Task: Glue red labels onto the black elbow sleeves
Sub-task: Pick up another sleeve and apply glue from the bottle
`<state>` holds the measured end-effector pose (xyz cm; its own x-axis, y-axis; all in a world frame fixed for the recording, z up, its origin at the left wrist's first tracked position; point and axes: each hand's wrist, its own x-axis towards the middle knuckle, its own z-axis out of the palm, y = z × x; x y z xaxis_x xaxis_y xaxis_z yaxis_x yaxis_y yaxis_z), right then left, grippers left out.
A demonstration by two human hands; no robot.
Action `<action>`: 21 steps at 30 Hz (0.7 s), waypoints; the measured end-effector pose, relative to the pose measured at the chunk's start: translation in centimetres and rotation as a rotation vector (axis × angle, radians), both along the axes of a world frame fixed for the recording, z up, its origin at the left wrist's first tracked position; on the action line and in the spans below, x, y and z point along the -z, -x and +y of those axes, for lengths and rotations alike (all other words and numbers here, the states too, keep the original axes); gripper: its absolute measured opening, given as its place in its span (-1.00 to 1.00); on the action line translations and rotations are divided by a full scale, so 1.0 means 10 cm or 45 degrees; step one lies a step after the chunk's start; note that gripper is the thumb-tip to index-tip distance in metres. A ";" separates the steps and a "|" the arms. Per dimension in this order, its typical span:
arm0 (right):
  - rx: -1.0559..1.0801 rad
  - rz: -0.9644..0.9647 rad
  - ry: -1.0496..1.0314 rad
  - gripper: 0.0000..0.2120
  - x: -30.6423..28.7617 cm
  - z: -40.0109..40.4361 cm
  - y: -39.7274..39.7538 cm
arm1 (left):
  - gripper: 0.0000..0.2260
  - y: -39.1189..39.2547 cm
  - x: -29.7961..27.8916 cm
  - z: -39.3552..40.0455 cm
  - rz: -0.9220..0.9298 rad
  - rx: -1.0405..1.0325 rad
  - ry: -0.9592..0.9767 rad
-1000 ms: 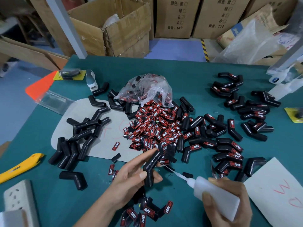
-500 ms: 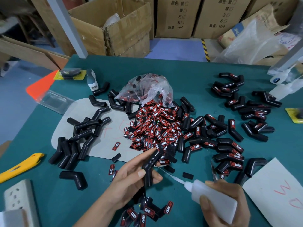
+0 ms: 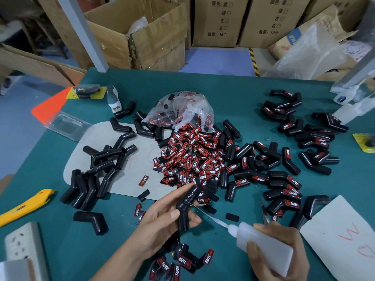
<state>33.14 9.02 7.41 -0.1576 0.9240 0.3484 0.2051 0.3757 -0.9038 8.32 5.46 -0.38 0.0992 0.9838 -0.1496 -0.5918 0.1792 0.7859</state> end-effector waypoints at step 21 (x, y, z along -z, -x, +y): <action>0.157 0.221 0.001 -0.76 0.06 0.07 -0.04 | -0.42 -0.03 -0.09 0.02 0.010 -0.024 0.031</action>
<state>33.57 9.68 6.78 0.0188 0.9328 0.3598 0.0904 0.3568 -0.9298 8.62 5.63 0.47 0.0797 0.9815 -0.1739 -0.5892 0.1871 0.7861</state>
